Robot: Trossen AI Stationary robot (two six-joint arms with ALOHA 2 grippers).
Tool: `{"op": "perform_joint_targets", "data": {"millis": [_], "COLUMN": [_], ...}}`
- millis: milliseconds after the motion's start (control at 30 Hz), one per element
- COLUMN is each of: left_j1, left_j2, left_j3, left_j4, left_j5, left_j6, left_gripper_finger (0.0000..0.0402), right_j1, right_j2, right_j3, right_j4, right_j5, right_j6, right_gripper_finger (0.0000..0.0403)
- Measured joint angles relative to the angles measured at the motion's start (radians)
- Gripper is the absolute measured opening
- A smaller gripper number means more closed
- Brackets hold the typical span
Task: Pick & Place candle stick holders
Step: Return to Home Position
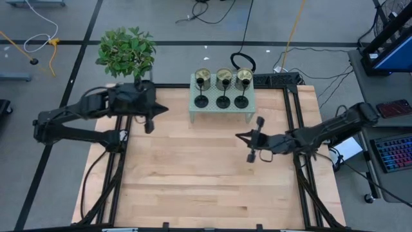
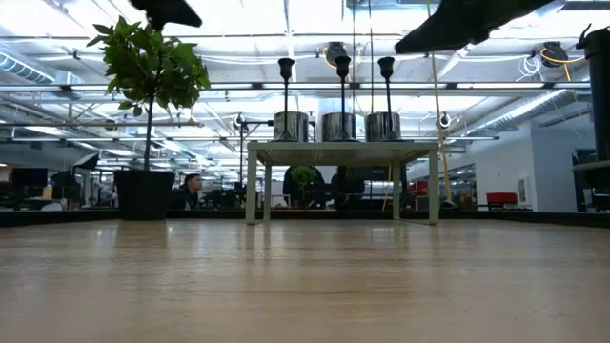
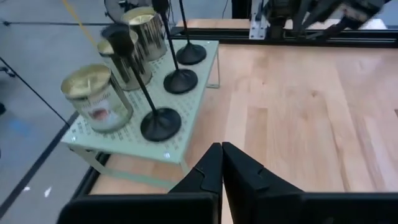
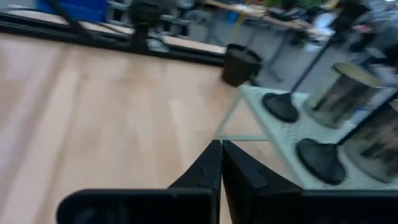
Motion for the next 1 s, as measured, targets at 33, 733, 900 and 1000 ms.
{"op": "perform_joint_targets", "data": {"millis": [33, 733, 900, 1000], "left_j1": [-0.003, -0.025, -0.024, -0.024], "left_j2": [-0.032, -0.556, -0.605, -0.623], "left_j3": [-0.031, -0.681, -0.760, -0.792], "left_j4": [0.006, 0.491, 0.532, 0.540], "left_j5": [0.000, 0.001, 0.001, 0.002], "left_j6": [-0.002, -0.022, -0.019, -0.021], "left_gripper_finger": [0.0017, 0.0010, 0.0018, 0.0006], "right_j1": [0.000, -0.086, -0.126, -0.146], "right_j2": [-0.022, -0.648, -0.753, -0.790], "right_j3": [0.000, -0.561, -0.565, -0.565], "right_j4": [-0.027, 0.303, 0.176, 0.124], "right_j5": [-0.029, -0.331, -0.375, -0.375], "right_j6": [0.007, -0.059, -0.076, -0.057], "right_gripper_finger": [0.0003, 0.0000, 0.0000, 0.0000]}}
